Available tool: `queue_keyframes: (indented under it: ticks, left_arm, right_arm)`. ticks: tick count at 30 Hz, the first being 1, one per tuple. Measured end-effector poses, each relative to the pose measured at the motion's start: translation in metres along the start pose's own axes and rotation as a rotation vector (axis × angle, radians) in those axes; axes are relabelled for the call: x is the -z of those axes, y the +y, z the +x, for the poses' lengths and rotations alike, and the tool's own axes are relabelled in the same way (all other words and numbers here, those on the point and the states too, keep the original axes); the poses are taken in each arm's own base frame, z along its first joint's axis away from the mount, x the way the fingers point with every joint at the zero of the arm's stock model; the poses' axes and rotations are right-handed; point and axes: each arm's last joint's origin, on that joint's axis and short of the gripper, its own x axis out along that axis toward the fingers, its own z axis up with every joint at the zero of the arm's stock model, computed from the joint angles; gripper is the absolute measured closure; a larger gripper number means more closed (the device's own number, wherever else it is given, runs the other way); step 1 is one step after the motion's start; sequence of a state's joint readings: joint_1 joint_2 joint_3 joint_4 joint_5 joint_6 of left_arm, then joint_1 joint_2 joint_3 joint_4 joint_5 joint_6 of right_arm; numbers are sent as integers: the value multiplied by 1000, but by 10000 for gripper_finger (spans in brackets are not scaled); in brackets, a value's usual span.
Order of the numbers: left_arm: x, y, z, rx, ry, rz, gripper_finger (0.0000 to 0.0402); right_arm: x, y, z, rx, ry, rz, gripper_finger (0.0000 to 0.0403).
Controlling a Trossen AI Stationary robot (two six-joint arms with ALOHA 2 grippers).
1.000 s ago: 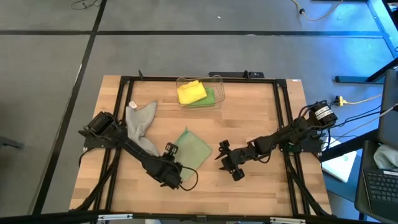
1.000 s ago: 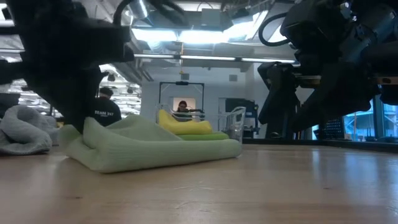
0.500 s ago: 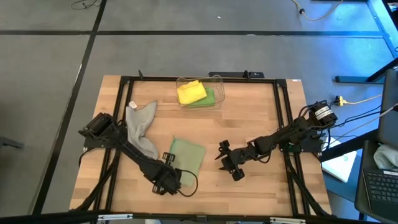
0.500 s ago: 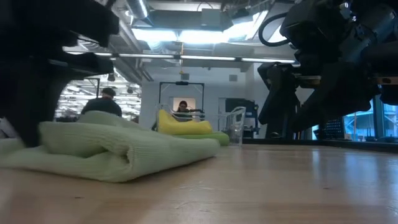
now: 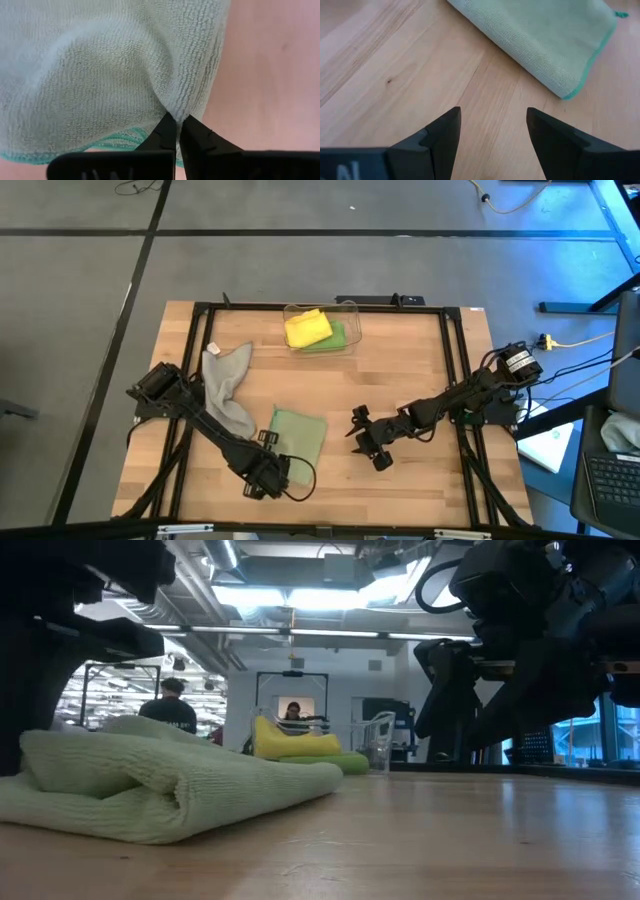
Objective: Fold microfiber towels
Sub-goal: Fold the light green microfiber cloth
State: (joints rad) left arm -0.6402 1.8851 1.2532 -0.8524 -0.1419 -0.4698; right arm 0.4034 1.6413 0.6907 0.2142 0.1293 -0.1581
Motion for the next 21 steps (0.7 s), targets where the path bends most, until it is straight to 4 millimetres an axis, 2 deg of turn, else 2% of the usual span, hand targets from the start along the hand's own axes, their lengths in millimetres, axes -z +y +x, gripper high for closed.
queue_keyframes:
  ticks: [4, 11, 21]
  left_arm:
    - [-9, 2, -7, 30, -22, -15, 395]
    - [-14, 2, -12, 30, -43, -17, 351]
    - [-14, 1, -12, 31, -50, -51, 347]
  right_arm:
    - [0, 0, 0, 0, 0, 0, 173]
    - [0, 0, 0, -2, 0, 8, 173]
    - [0, 1, 0, -28, -3, 21, 173]
